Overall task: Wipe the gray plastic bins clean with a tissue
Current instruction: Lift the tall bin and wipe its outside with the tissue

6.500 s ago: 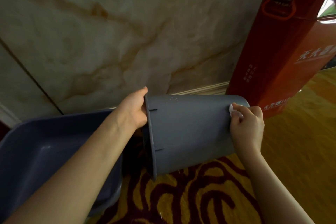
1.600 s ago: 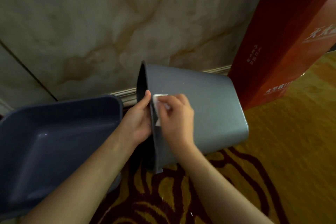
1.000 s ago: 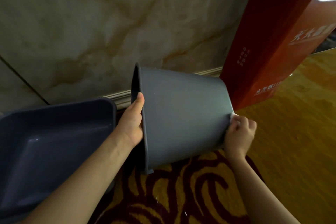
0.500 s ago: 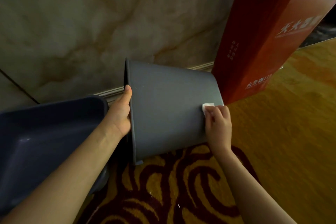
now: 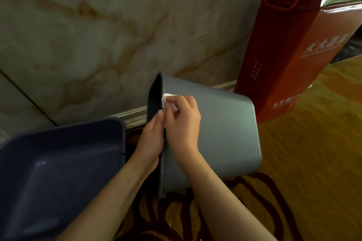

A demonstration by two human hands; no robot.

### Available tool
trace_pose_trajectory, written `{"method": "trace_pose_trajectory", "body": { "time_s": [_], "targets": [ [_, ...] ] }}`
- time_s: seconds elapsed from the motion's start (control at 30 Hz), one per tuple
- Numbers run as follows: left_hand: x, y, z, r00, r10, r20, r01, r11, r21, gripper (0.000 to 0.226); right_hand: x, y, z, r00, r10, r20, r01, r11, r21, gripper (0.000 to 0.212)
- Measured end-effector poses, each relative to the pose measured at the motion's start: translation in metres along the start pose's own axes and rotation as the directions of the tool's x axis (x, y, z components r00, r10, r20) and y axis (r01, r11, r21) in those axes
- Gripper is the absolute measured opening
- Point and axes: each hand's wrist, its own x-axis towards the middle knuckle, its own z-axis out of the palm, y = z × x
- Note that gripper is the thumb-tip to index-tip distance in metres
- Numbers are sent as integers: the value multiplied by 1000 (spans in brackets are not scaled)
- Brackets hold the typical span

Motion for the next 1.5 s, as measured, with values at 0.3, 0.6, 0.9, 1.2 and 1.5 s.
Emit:
{"method": "trace_pose_trajectory", "body": {
  "time_s": [0.3, 0.6, 0.9, 1.2, 1.5],
  "targets": [
    [-5, 2, 2, 993, 79, -86, -61, 980, 191, 31, 53, 68, -48, 964, 173, -202, -214, 955, -205, 14],
    [6, -8, -17, 995, -6, -104, 26, 981, 192, 47, 34, 143, -114, 844, 362, -397, -488, 825, -284, 20],
    [48, 14, -30, 974, -212, 86, 216, 975, -49, 61, 8, 146, -110, 875, 314, -369, -438, 837, -328, 18],
    [60, 31, -28, 977, -212, 31, 214, 975, -67, 33, -5, 140, -107, 863, 296, -409, -433, 851, -297, 17],
    [38, 29, -47, 997, 33, 73, -25, 994, -107, 27, -2, 99, -79, 941, 131, -312, -221, 936, -275, 12]
  ]
}}
